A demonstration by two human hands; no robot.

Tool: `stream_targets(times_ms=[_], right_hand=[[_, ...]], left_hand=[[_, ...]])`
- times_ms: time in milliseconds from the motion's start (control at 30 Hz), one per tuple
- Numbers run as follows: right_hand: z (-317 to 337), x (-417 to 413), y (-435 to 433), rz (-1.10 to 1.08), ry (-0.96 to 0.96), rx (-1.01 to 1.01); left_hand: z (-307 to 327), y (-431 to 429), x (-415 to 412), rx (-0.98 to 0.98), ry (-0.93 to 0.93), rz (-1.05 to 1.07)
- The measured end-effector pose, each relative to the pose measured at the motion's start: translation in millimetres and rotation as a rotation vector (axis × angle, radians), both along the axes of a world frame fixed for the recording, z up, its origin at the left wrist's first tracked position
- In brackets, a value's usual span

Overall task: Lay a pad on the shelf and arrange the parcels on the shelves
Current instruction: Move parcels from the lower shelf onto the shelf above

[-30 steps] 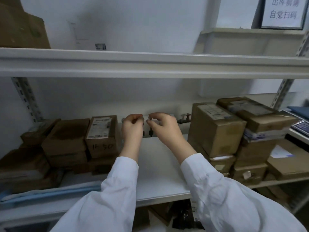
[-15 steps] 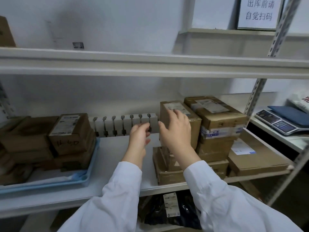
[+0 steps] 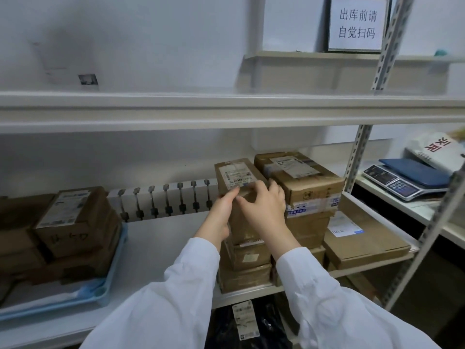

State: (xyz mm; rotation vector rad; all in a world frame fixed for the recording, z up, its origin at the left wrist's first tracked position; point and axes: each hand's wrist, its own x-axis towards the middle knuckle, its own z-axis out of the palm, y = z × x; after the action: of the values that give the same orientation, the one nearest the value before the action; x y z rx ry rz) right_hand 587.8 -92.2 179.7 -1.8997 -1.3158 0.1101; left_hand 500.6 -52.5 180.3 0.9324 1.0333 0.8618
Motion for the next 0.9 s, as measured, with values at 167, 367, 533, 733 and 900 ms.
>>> stream_targets(times_ms=[167,367,533,733,900], right_hand=[[5,3,4,0.101,0.343,0.194],[9,2,13,0.216,0.435,0.095],[12,-9,17,0.364,0.327,0.048],[21,-25,10,0.426,0.416,0.172],[21,-41,-1,0.429,0.583,0.238]], left_hand=[[-5,6,-5,-0.081,-0.049,0.054],[-8,13,-24,-0.143,-0.203,0.136],[-8,15,-48,-0.099,-0.324,0.208],[-4,5,-70,0.003,-0.293,0.255],[-4,-14,-83,0.089,-0.189,0.28]])
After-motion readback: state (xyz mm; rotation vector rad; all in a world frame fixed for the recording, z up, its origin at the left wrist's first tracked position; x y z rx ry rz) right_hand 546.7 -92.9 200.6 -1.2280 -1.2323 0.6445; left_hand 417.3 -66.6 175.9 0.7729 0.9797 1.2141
